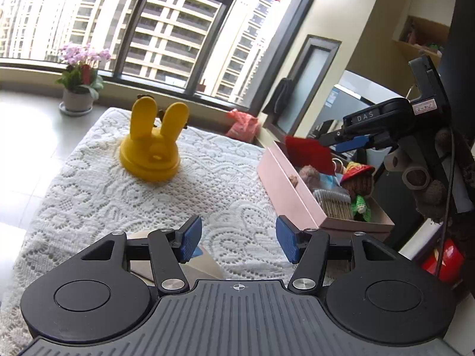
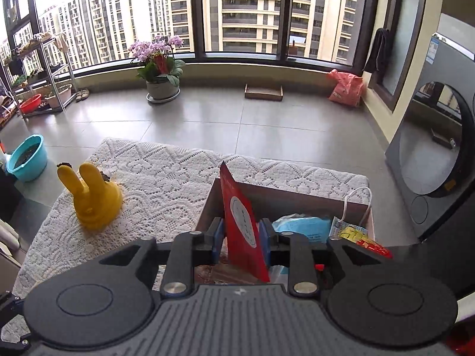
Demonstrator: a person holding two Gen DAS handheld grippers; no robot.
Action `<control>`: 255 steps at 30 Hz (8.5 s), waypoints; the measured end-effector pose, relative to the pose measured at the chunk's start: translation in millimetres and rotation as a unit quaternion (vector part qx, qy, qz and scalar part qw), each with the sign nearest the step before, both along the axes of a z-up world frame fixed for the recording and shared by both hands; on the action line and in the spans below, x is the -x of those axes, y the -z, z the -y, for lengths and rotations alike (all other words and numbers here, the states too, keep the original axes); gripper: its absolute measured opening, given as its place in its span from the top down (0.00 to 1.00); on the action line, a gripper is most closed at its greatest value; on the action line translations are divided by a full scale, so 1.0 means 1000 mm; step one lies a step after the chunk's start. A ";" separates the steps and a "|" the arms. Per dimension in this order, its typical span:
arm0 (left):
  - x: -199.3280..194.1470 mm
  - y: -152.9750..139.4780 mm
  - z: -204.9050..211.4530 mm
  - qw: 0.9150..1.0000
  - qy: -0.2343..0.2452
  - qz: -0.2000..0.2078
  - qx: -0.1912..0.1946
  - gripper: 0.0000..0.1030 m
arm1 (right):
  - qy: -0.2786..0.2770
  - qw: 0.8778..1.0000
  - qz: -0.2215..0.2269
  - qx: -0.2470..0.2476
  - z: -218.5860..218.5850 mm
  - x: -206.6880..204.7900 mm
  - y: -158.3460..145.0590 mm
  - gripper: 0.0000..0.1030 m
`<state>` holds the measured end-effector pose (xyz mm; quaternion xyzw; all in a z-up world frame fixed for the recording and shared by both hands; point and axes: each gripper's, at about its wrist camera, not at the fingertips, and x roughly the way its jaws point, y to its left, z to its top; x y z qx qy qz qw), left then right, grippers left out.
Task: Organize soft objects
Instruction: 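Drop the doll into the pink box with the left tool while the right drops the red card in, then grasp the yellow rabbit toy with the right tool while the left grasps the beige case, then lift the beige case with the left tool while the right lifts the yellow rabbit, then place the beige case into the pink box with the left tool while the right holds the rabbit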
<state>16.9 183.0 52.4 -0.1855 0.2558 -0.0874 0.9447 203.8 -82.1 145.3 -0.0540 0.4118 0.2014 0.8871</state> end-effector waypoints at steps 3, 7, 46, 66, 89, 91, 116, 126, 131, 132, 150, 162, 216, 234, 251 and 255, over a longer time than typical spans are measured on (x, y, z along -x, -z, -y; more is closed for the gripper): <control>0.004 0.005 -0.022 1.000 -0.017 0.014 0.014 0.42 | 0.009 0.999 0.013 -0.033 0.004 -0.002 -0.005 0.50; 0.009 0.017 -0.046 0.998 -0.053 0.027 0.038 0.42 | 0.004 1.000 0.007 -0.013 -0.009 -0.013 0.009 0.80; 0.036 0.038 -0.092 0.978 -0.162 0.039 0.127 0.42 | -0.147 0.989 0.012 0.003 -0.203 0.031 0.069 0.49; 0.038 0.038 -0.060 0.980 -0.105 -0.084 0.145 0.42 | -0.021 0.992 -0.004 -0.125 0.118 0.194 0.092 0.43; 0.017 -0.005 0.089 0.994 0.093 -0.063 -0.002 0.44 | 0.006 0.982 0.016 -0.189 0.130 0.211 0.118 0.22; 0.016 -0.005 0.100 0.992 0.113 -0.062 -0.001 0.46 | 0.006 0.982 0.018 -0.187 0.130 0.211 0.119 0.22; -0.042 0.024 0.135 0.981 0.157 -0.097 0.056 0.46 | 0.031 0.979 0.005 -0.202 0.136 0.208 0.124 0.22; -0.025 -0.002 0.137 0.979 0.188 -0.065 0.032 0.56 | 0.014 0.978 0.027 -0.204 0.134 0.216 0.122 0.25; -0.052 0.019 0.130 0.973 0.193 -0.108 0.066 0.52 | -0.009 0.985 0.012 -0.174 0.128 0.212 0.120 0.25; -0.055 0.021 0.129 0.972 0.192 -0.111 0.072 0.52 | -0.016 0.987 0.016 -0.157 0.126 0.214 0.118 0.25; -0.013 -0.002 0.140 0.968 0.230 -0.088 0.047 0.53 | 0.098 0.977 0.066 -0.178 0.172 0.184 0.107 0.49; -0.028 -0.009 0.148 0.968 0.225 -0.079 0.079 0.41 | 0.104 0.975 0.094 -0.170 0.165 0.193 0.115 0.49; 0.046 0.005 0.061 0.996 0.001 -0.091 0.020 0.57 | -0.049 0.984 0.171 -0.015 0.094 0.280 0.075 0.05; 0.049 -0.002 0.075 0.995 -0.006 -0.096 -0.021 0.57 | 0.031 0.996 0.078 -0.012 0.054 0.217 0.094 0.42; 0.036 -0.029 0.101 0.996 0.053 -0.066 -0.006 0.57 | 0.008 0.983 0.176 -0.049 0.144 0.273 0.055 0.61; 0.036 -0.026 0.103 0.996 0.055 -0.074 -0.010 0.57 | 0.009 0.978 0.205 -0.042 0.142 0.286 0.065 0.11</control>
